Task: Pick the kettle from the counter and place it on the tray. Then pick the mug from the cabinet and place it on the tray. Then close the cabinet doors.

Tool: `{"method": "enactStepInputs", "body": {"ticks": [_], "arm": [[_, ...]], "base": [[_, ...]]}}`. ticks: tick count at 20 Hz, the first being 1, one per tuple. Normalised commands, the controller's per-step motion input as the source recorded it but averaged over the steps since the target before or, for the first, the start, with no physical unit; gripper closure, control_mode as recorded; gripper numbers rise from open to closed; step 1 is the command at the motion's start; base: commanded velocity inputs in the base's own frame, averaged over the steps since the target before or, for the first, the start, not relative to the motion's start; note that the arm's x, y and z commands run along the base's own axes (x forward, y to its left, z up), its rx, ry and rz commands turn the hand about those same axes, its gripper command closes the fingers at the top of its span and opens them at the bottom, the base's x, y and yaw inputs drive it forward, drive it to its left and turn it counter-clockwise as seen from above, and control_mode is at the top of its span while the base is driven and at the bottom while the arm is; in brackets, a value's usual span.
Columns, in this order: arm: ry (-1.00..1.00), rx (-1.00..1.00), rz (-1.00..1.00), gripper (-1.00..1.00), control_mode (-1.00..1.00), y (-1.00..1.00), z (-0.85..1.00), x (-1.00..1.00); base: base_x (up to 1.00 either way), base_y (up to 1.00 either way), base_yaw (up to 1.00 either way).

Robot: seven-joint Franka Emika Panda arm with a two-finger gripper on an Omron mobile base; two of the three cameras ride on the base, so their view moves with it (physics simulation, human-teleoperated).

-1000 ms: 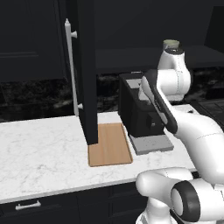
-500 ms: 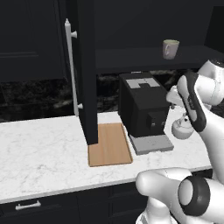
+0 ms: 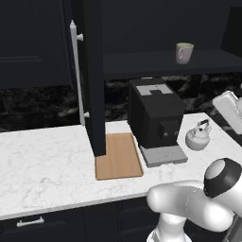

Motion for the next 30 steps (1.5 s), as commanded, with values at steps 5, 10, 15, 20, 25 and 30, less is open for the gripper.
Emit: {"method": "enactStepInputs", "body": {"ticks": [5, 10, 15, 20, 25, 30], "arm": [[-0.02, 0.04, -0.03, -1.0, -1.0, 0.0, -0.1, 0.01], [-0.05, 0.0, -0.08, -1.0, -1.0, 0.0, -0.33, 0.13], [-0.01, 0.0, -0.1, -1.0, -1.0, 0.0, -0.3, 0.25], [0.01, 0.0, -0.1, -1.0, -1.0, 0.0, -0.12, 0.29], [0.05, 0.0, -0.06, -1.0, -1.0, 0.0, -0.11, 0.39], [0.01, -0.02, -0.07, -1.0, -1.0, -0.05, -0.27, 0.41]], "base": [[0.0, 0.0, 0.0], [0.0, 0.0, 0.0], [0.0, 0.0, 0.0], [0.0, 0.0, 0.0], [0.0, 0.0, 0.0], [0.0, 0.0, 0.0]]}}
